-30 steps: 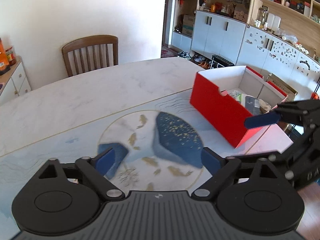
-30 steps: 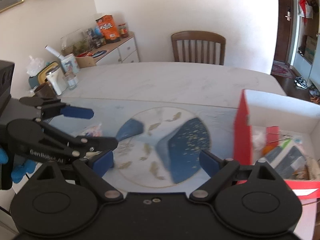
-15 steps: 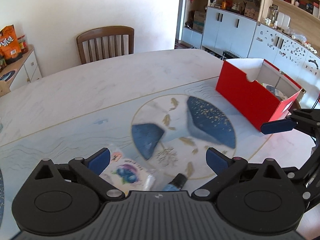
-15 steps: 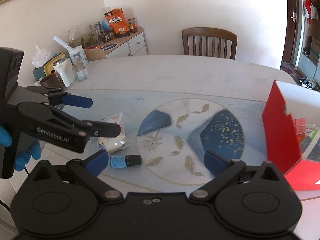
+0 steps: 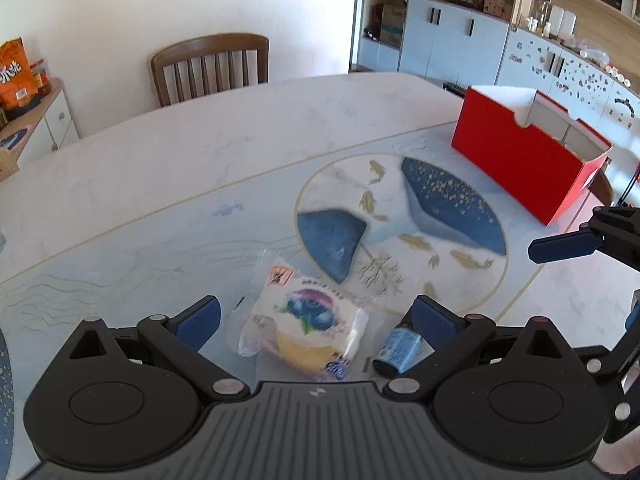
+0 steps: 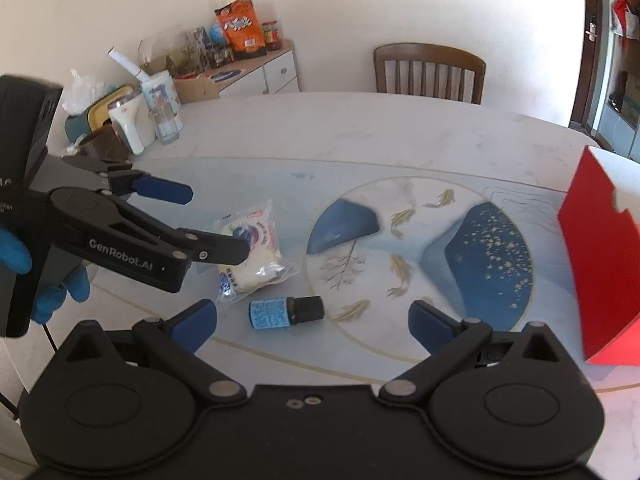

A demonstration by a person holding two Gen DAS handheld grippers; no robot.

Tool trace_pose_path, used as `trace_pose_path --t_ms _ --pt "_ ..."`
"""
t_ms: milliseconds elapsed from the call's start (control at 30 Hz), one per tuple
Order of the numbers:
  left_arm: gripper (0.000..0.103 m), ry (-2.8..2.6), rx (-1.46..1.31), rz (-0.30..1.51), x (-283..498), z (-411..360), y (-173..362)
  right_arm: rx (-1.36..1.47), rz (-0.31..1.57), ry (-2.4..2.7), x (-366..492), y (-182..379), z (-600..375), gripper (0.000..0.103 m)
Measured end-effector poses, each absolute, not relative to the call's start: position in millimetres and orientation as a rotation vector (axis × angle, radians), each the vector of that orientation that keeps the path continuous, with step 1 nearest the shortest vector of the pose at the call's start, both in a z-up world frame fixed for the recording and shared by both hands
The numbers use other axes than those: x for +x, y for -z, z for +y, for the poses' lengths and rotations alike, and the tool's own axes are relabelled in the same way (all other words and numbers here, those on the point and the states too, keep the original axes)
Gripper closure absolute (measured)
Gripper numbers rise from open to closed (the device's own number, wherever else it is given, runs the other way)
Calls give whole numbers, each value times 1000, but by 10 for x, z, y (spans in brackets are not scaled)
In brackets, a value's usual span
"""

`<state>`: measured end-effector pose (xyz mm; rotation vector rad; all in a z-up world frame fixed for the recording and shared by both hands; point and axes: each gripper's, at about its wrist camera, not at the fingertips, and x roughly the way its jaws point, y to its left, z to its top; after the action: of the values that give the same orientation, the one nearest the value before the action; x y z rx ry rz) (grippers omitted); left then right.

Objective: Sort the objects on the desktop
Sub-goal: 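Grasp the blueberry cake packet with the left gripper while the right grasps the brown bottle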

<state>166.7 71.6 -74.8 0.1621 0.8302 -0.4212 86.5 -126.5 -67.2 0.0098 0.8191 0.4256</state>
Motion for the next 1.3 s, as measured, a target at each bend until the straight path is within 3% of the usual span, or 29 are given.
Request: trace_pose_path --t_ms 800,1300 --pt "1 616 364 891 2071 587 1204 -118 906 -467 1173 1168 -747 5" --pt "1 598 323 943 2145 673 1369 -149 936 -464 1283 1305 -650 21"
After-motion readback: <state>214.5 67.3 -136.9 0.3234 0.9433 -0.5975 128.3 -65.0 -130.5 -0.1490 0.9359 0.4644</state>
